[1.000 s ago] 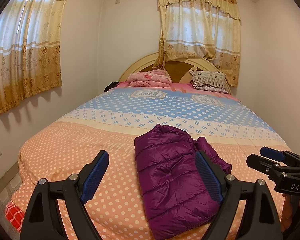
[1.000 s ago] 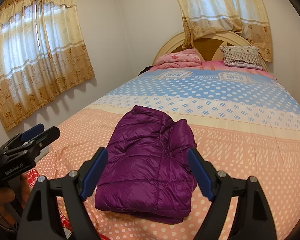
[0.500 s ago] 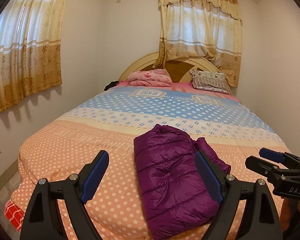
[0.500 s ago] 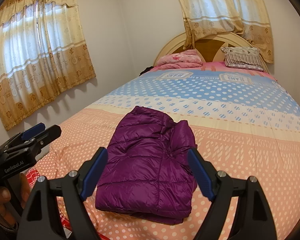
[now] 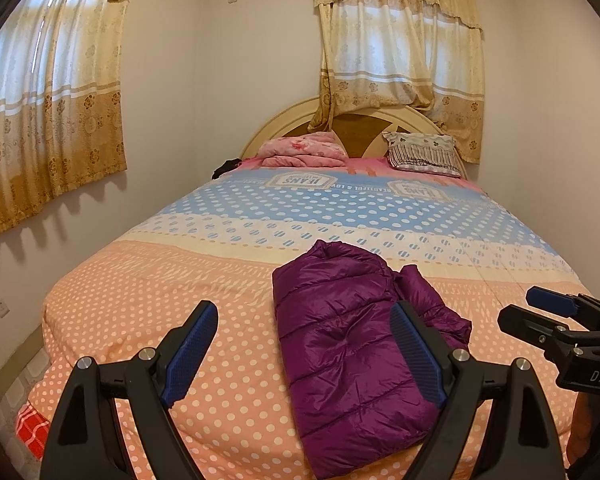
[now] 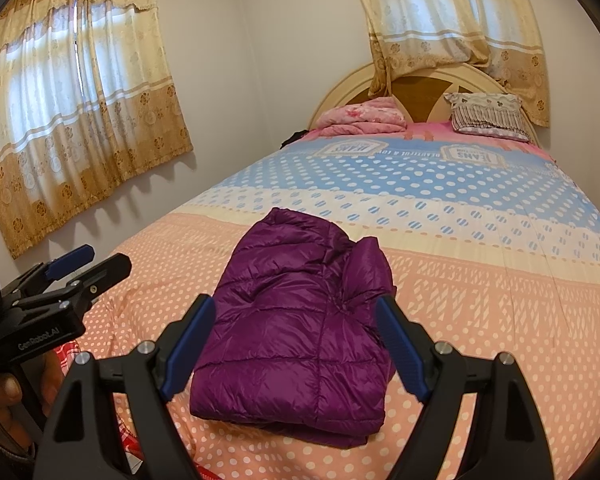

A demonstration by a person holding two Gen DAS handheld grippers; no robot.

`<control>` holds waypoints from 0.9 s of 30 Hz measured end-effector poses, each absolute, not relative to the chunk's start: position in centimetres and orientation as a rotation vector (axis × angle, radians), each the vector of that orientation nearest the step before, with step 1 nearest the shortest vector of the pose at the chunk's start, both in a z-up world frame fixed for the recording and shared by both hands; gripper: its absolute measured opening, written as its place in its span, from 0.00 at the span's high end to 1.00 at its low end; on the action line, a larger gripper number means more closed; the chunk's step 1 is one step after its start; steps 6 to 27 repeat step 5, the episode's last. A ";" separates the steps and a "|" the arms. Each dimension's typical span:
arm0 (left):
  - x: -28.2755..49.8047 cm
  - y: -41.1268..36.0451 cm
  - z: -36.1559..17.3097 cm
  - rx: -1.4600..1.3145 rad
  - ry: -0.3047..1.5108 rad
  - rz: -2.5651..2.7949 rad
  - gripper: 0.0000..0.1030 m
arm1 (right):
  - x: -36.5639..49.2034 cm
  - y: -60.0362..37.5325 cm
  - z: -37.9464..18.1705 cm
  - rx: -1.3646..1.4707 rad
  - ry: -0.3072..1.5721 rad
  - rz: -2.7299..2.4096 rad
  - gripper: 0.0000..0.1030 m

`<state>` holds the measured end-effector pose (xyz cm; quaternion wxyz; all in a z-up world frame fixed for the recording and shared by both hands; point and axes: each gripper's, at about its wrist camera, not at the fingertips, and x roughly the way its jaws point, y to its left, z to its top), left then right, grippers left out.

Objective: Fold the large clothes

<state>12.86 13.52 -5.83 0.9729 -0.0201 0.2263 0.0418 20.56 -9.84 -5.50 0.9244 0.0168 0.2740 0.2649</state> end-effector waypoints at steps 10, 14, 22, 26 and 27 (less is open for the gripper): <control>12.8 13.5 -6.0 -0.030 0.447 0.083 0.15 | 20.6 -9.7 -5.5 0.036 0.563 0.542 0.18; 12.8 13.5 -6.0 -0.030 0.447 0.083 0.15 | 20.6 -9.7 -5.5 0.036 0.563 0.542 0.18; 12.8 13.5 -6.0 -0.030 0.447 0.083 0.15 | 20.6 -9.7 -5.5 0.036 0.563 0.542 0.18; 12.8 13.5 -6.0 -0.030 0.447 0.083 0.15 | 20.6 -9.7 -5.5 0.036 0.563 0.542 0.18; 12.8 13.5 -6.0 -0.030 0.447 0.083 0.15 | 20.6 -9.7 -5.5 0.036 0.563 0.542 0.18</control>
